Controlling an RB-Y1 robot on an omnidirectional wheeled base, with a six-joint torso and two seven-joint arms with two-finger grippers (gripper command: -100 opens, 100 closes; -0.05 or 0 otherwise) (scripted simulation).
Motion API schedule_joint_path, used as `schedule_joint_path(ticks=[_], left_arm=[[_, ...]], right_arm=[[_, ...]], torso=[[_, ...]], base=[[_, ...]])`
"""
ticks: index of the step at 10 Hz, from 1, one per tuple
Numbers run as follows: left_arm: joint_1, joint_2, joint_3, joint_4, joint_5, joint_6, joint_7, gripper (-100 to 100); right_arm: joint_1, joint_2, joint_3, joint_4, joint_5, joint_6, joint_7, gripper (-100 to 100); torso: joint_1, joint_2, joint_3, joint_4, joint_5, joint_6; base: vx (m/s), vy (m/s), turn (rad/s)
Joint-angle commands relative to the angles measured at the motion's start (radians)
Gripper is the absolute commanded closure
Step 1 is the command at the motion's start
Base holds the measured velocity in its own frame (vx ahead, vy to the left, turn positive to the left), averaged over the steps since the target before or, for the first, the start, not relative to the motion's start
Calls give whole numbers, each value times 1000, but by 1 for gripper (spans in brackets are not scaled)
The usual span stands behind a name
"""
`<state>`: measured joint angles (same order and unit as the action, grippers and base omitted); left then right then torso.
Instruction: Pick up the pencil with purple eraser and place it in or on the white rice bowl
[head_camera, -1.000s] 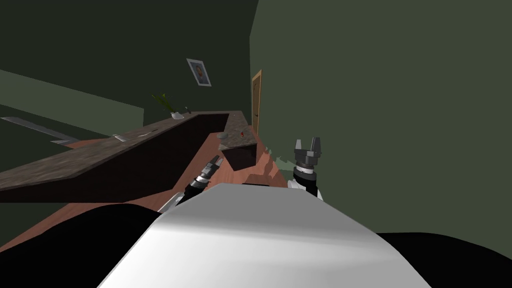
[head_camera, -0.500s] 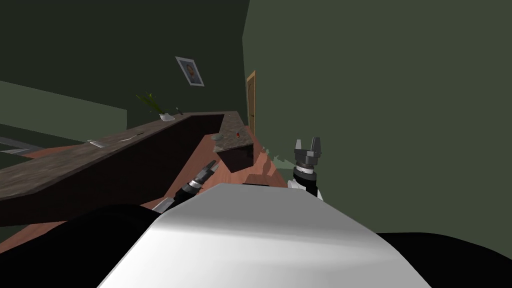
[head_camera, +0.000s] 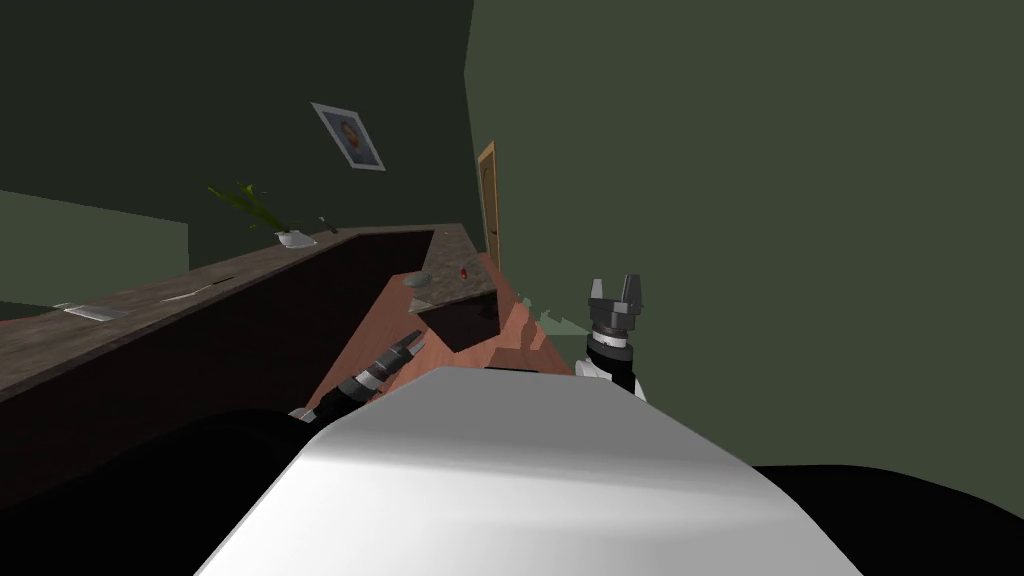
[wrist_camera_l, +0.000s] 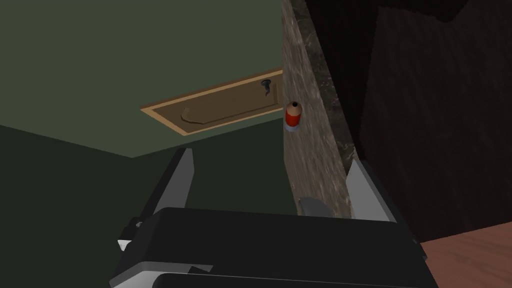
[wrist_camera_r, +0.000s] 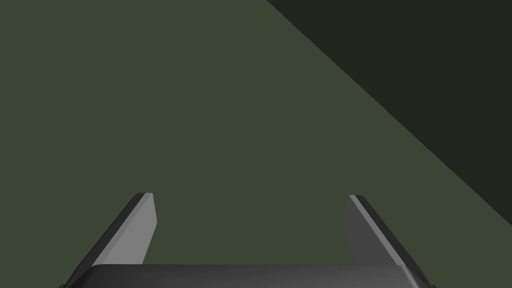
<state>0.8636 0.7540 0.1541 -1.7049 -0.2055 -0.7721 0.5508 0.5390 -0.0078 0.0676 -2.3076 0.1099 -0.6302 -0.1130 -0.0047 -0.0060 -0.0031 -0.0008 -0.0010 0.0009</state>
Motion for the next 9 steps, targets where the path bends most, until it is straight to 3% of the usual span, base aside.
schedule_joint_path(ticks=[1, 2, 3, 4, 5, 6, 9], left_arm=[[18, 38, 14, 39, -2, -17, 26, -100], [47, 75, 27, 71, -11, -29, 66, -100], [47, 91, 27, 83, -11, -29, 66, -100], [77, 128, 39, 126, -21, -40, 106, -100], [77, 143, 39, 126, -21, -40, 106, -100], [107, 180, 48, 167, -31, -50, 144, -100], [136, 246, 54, 206, -41, -60, 180, -100]], right_arm=[[0, 0, 0, 0, 0, 0, 0, 0], [0, 0, 0, 0, 0, 0, 0, 0], [0, 0, 0, 0, 0, 0, 0, 0], [0, 0, 0, 0, 0, 0, 0, 0], [0, 0, 0, 0, 0, 0, 0, 0], [0, 0, 0, 0, 0, 0, 0, 0], [0, 0, 0, 0, 0, 0, 0, 0]], torso=[[0, 0, 0, 0, 0, 0], [1, 0, 0, 0, 0, -1], [1, -1, -1, 0, 0, 0], [2, 0, 0, 0, 0, -1], [2, -2, -1, 0, 0, 0], [2, -1, -1, 0, 0, -1], [0, -3, -2, -1, 0, 0]], base=[[78, -54, -105], [98, -63, -236], [84, -33, -119], [107, -48, -264], [89, -33, -127], [114, -31, -219], [117, -45, -185]])
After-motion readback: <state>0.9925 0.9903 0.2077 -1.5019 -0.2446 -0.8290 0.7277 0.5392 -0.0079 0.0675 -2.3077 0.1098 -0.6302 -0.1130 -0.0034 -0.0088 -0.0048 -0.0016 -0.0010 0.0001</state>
